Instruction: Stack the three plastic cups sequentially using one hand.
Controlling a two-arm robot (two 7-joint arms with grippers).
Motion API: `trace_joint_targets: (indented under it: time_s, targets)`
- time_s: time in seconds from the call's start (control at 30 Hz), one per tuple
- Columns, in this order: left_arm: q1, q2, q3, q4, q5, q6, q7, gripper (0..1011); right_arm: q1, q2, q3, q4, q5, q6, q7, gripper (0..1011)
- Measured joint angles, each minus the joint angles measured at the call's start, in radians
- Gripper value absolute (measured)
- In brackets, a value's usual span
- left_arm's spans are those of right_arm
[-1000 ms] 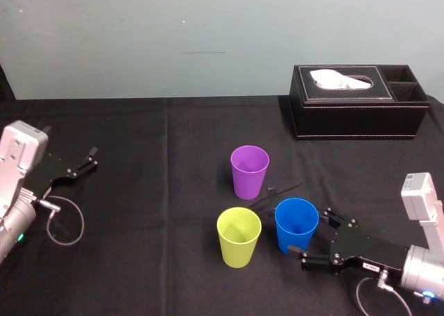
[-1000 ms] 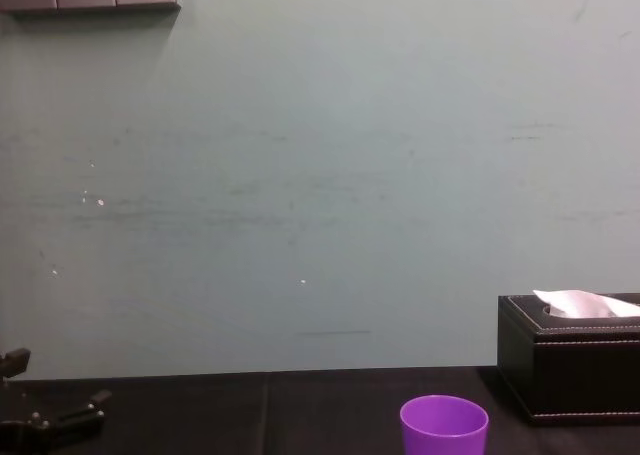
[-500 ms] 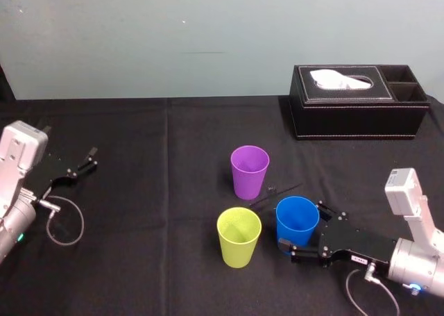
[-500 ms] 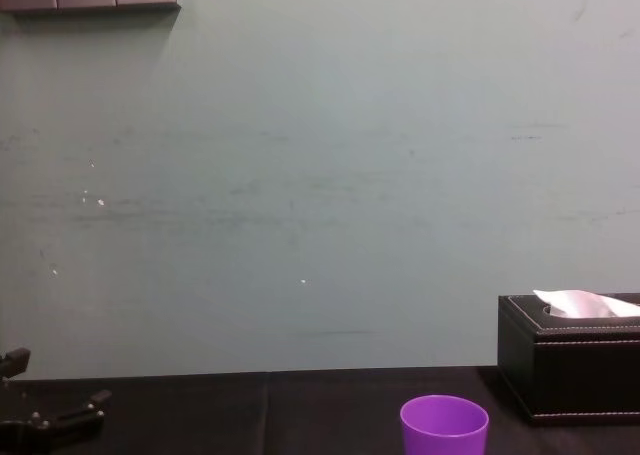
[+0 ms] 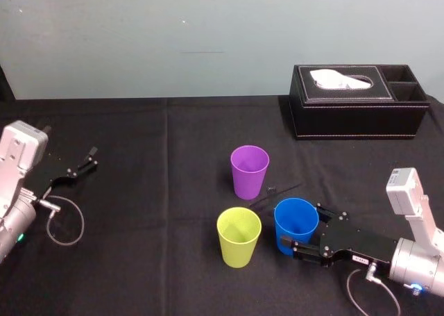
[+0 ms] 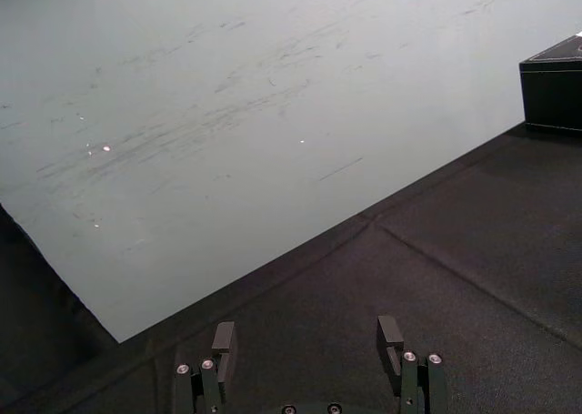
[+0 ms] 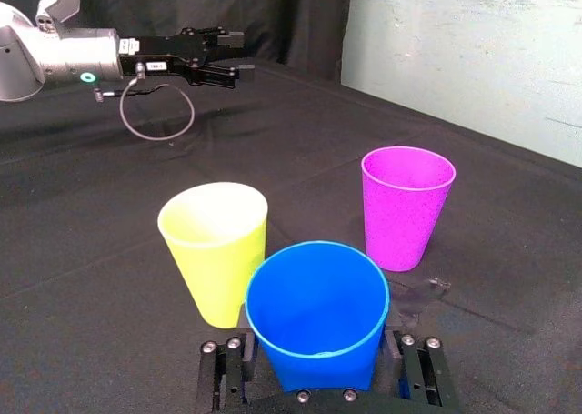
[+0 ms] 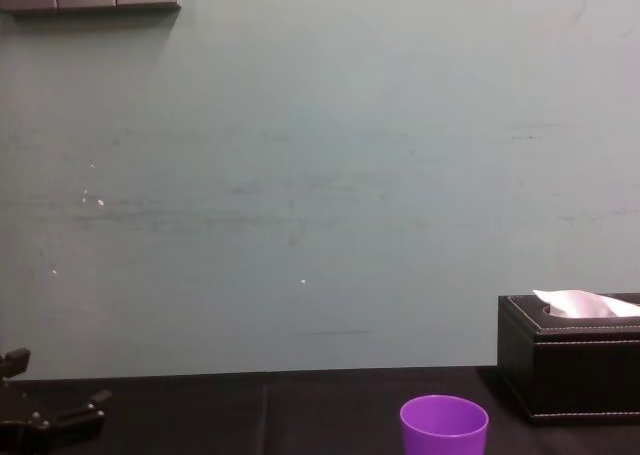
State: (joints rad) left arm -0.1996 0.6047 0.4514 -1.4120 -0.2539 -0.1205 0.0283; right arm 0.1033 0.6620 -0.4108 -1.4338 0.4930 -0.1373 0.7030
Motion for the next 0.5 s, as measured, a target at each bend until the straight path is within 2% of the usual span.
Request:
trace_joint_targets:
  time_s: [0.07, 0.17, 0.5]
  targets:
    - [0.0, 0.0, 0.0, 0.0, 0.0, 0.0, 0.0, 1010, 0.0, 0.0, 0.0, 0.0, 0.001, 0.0, 0.002, 780]
    - [0.0, 0.0, 0.0, 0.0, 0.0, 0.0, 0.0, 1010, 0.0, 0.0, 0.0, 0.0, 0.001, 0.0, 0.003, 756]
    - [0.0, 0.0, 0.0, 0.0, 0.0, 0.0, 0.0, 1010, -0.001, 0.001, 0.001, 0.0, 0.002, -0.001, 0.004, 735]
